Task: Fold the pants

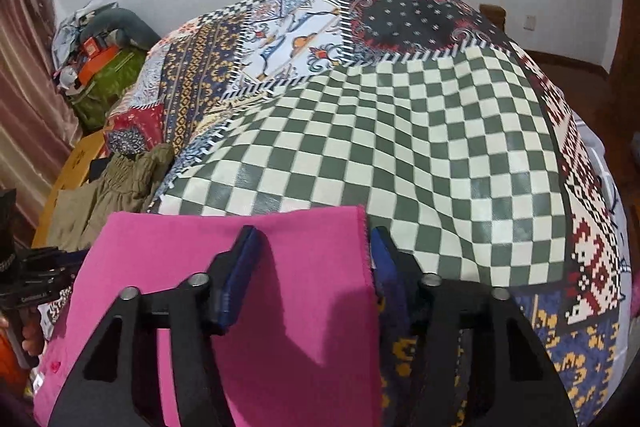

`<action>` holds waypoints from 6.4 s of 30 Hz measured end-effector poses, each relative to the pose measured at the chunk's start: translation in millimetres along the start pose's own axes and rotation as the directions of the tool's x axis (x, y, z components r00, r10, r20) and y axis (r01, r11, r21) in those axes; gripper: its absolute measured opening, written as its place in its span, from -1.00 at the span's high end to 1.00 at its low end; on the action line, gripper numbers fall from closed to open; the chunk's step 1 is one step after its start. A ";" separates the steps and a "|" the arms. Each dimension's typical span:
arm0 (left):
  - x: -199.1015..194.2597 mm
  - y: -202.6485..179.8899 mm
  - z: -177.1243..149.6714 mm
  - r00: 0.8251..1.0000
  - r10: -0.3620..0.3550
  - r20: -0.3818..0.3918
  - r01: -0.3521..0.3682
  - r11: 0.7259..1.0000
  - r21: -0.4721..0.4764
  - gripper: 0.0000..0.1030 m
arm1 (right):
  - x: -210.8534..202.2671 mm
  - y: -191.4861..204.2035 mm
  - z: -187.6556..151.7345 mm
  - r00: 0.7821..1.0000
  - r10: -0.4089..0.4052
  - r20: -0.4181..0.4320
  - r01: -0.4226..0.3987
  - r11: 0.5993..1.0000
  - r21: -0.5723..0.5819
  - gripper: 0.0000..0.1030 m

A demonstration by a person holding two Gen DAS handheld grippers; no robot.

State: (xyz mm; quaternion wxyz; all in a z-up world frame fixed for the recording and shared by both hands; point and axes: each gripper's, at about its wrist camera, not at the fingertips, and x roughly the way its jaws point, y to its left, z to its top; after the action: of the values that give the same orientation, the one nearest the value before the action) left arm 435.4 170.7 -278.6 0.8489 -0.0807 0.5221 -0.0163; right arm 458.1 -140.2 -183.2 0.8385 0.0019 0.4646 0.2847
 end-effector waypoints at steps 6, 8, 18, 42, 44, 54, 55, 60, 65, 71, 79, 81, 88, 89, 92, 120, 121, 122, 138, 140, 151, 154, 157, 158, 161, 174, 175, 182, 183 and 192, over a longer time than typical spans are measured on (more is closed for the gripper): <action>-11.5 -10.8 -0.6 0.994 0.097 0.041 -0.099 0.994 0.042 0.80 | -1.0 11.0 5.1 0.999 -0.039 -0.001 0.039 0.998 -0.055 0.90; -24.1 -13.0 1.6 0.988 0.134 0.073 -0.138 0.989 0.057 0.80 | -2.1 14.1 9.8 0.999 -0.051 0.010 0.051 0.997 -0.065 0.92; -127.0 -26.4 26.3 0.955 0.148 0.258 -0.167 0.984 0.055 0.81 | -93.6 30.8 44.4 0.978 -0.046 0.205 0.063 0.995 -0.076 0.93; -215.6 -84.9 -112.9 0.946 0.117 0.302 -0.170 0.973 0.157 0.83 | -236.6 70.1 -89.9 0.971 -0.002 0.237 0.033 0.991 -0.128 0.93; -213.6 -85.5 -125.7 0.950 0.113 0.290 -0.166 0.972 0.165 0.84 | -237.5 69.7 -109.5 0.976 -0.006 0.218 0.034 0.992 -0.125 0.93; -188.1 -80.7 -188.7 0.981 0.076 0.178 -0.104 0.983 0.152 0.85 | -217.3 58.7 -186.1 0.996 -0.031 0.089 0.037 0.997 -0.068 0.92; -184.7 -78.2 -193.5 0.984 0.070 0.161 -0.094 0.985 0.145 0.85 | -215.6 57.3 -191.9 0.996 -0.035 0.081 0.040 0.997 -0.062 0.91; -181.8 -78.6 -212.1 0.987 0.085 0.139 -0.106 0.982 0.153 0.84 | -210.0 47.3 -220.0 0.999 -0.049 0.024 0.049 0.999 -0.021 0.89; -194.7 -79.6 -216.6 0.978 0.122 0.169 -0.153 0.971 0.182 0.84 | -219.0 46.4 -239.2 0.996 -0.094 0.007 0.094 0.995 -0.028 0.89; -212.3 -86.9 -207.0 0.973 0.125 0.193 -0.166 0.963 0.210 0.36 | -241.0 49.8 -239.7 0.990 -0.136 0.031 0.137 0.990 -0.044 0.78; -202.1 -120.4 -194.0 0.977 0.117 0.176 -0.168 0.935 0.313 -0.45 | -250.2 87.7 -217.8 0.993 -0.069 0.095 0.082 0.987 -0.138 -0.08; -190.5 -129.3 -193.8 0.984 0.112 0.140 -0.155 0.926 0.344 -0.47 | -242.2 96.8 -213.5 0.995 -0.046 0.085 0.060 0.985 -0.164 -0.20; -157.6 -146.0 -198.2 0.987 0.134 0.089 -0.158 0.905 0.394 -0.47 | -201.5 124.1 -211.2 1.000 0.027 -0.006 -0.027 0.972 -0.232 -0.22; -155.5 -147.5 -197.7 0.987 0.137 0.090 -0.161 0.903 0.397 -0.47 | -196.0 127.0 -211.2 0.999 0.032 -0.019 -0.035 0.970 -0.240 -0.22; -154.9 -150.5 -190.6 0.988 0.118 0.099 -0.148 0.907 0.395 -0.47 | -181.9 135.0 -211.0 0.997 0.045 -0.056 -0.058 0.963 -0.263 -0.22; -178.7 -168.7 -179.8 0.983 0.057 0.174 -0.122 0.913 0.389 0.70 | -185.2 158.9 -178.0 0.990 0.132 0.051 -0.108 0.938 -0.329 0.88; -184.3 -169.6 -180.3 0.983 0.045 0.179 -0.113 0.914 0.389 0.71 | -187.8 159.5 -177.9 0.990 0.131 0.056 -0.105 0.937 -0.332 0.88; -188.1 -170.1 -181.1 0.983 0.036 0.181 -0.105 0.915 0.389 0.71 | -191.2 160.2 -178.2 0.989 0.130 0.064 -0.102 0.937 -0.335 0.89; -178.3 -178.3 -223.7 0.994 0.026 0.106 -0.067 0.912 0.405 0.70 | -194.8 158.4 -215.2 0.991 0.131 0.009 -0.123 0.947 -0.295 0.87; -179.1 -178.5 -228.1 0.994 0.035 0.107 -0.076 0.910 0.408 0.65 | -194.8 158.4 -219.8 0.990 0.139 -0.003 -0.134 0.951 -0.278 0.82; -211.0 -164.3 -234.2 0.994 -0.011 0.110 -0.029 0.933 0.358 0.37 | -218.7 155.8 -227.9 0.987 0.163 -0.002 -0.159 0.958 -0.239 0.62; -224.9 -162.4 -225.3 0.988 -0.008 0.153 -0.045 0.940 0.337 0.36 | -224.3 155.2 -221.1 0.985 0.170 0.024 -0.161 0.963 -0.216 0.44; -234.1 -160.4 -211.0 0.981 -0.019 0.191 -0.043 0.949 0.313 0.25 | -223.6 154.4 -211.4 0.982 0.182 0.048 -0.171 0.969 -0.176 0.34; -234.4 -160.7 -207.5 0.980 -0.014 0.198 -0.049 0.950 0.309 0.19 | -221.8 154.5 -208.9 0.981 0.185 0.050 -0.175 0.971 -0.164 0.32; -229.9 -160.5 -196.0 0.978 -0.011 0.210 -0.050 0.958 0.282 -0.03 | -212.4 154.9 -202.7 0.982 0.183 0.043 -0.176 0.975 -0.132 0.18; -160.2 -135.5 -209.2 0.991 0.091 0.098 -0.112 0.966 0.234 -0.53 | -168.6 150.7 -222.0 0.992 0.099 -0.076 -0.111 0.980 -0.164 0.02; -161.3 -131.9 -209.1 0.991 0.094 0.098 -0.114 0.967 0.226 -0.55 | -170.8 145.7 -224.0 0.993 0.090 -0.073 -0.101 0.983 -0.157 0.02; -170.8 -107.4 -217.8 0.989 0.104 0.103 -0.123 0.974 0.192 -0.64 | -190.2 107.3 -237.1 0.997 0.059 -0.049 -0.062 0.996 -0.059 0.02; -173.4 -105.3 -220.6 0.988 0.106 0.109 -0.125 0.974 0.189 -0.64 | -192.7 104.2 -237.5 0.997 0.052 -0.048 -0.055 0.997 -0.050 0.02; -183.2 -101.7 -229.6 0.987 0.108 0.117 -0.128 0.975 0.181 -0.64 | -210.4 55.9 -256.3 0.999 0.005 -0.052 -0.001 0.996 0.088 0.00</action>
State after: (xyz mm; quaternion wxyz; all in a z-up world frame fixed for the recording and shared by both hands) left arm 153.8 63.3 -202.5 0.8787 0.0300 0.4763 -0.0108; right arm 146.1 -261.2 -150.2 0.8248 0.0323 0.4984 0.2651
